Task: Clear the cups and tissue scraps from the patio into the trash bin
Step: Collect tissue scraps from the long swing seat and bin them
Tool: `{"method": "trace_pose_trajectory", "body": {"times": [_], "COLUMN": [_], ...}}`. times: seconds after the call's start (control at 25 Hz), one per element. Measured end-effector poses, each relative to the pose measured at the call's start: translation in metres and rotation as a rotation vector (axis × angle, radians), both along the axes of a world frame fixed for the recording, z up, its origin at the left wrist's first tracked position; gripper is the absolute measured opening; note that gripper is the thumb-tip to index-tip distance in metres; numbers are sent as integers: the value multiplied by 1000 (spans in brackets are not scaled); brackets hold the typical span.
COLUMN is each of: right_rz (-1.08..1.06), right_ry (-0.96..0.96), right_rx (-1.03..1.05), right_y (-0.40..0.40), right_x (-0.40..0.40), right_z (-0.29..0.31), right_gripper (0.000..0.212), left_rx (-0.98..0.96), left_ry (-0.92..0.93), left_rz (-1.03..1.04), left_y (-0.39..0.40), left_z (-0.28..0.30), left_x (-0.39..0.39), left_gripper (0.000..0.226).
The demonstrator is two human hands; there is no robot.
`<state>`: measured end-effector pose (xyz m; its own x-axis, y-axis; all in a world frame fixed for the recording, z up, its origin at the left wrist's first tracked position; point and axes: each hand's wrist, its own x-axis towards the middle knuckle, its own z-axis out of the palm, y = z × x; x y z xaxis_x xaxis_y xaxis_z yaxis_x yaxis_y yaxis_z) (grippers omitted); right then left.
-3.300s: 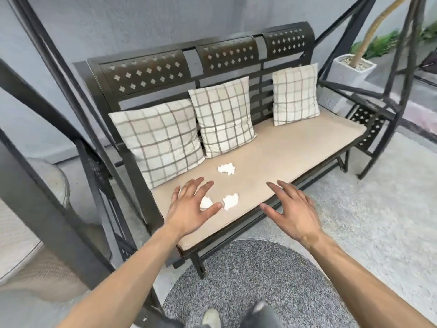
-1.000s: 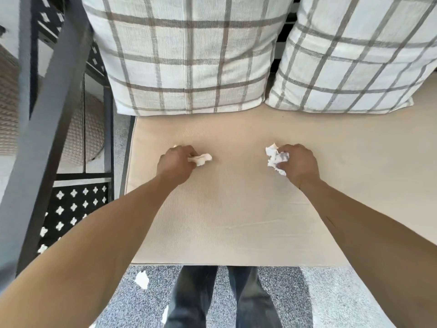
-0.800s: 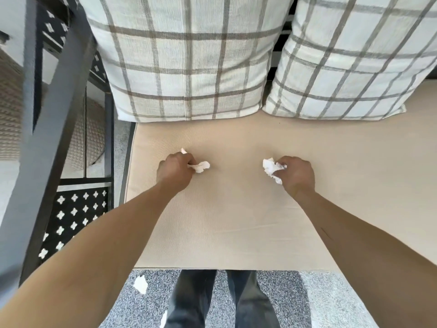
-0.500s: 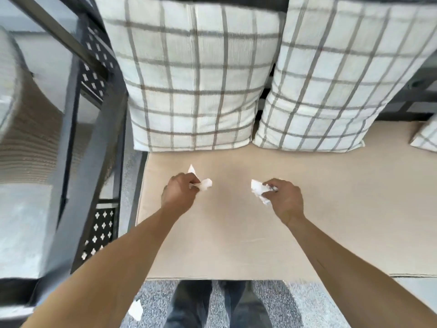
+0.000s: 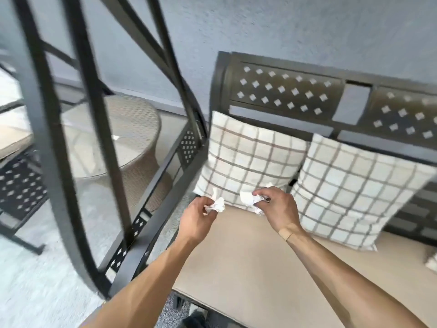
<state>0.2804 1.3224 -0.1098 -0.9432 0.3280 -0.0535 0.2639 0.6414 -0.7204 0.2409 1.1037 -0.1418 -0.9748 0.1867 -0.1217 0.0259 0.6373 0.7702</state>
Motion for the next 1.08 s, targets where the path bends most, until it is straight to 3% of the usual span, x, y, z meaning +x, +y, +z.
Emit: {"method": "trace_pose_trajectory", "body": {"times": [0.28,0.48,0.56,0.84,1.08], "right_rz": [506,844,964,1369,1613], "right_ry": [193,301,339,409,435], "right_rx": [14,10,28,7,-59], "right_y": [-117,-241,-294,-498,-638], "right_x": [0,30,50,182,307], "right_z": [59,84,93,114,114], "right_gripper": [22,19,18,25,24], "left_rx": [85,92,39,-131,-208], "left_ry": [125,234,253,315,313], "left_rz": [381,688,832,1282,1526], "left_y": [-107,-224,-267,-414,-506], "left_z": [66,87,92,101,106], "left_x": [95,193,240,443,595], "left_gripper": [14,35,32,25,21]}}
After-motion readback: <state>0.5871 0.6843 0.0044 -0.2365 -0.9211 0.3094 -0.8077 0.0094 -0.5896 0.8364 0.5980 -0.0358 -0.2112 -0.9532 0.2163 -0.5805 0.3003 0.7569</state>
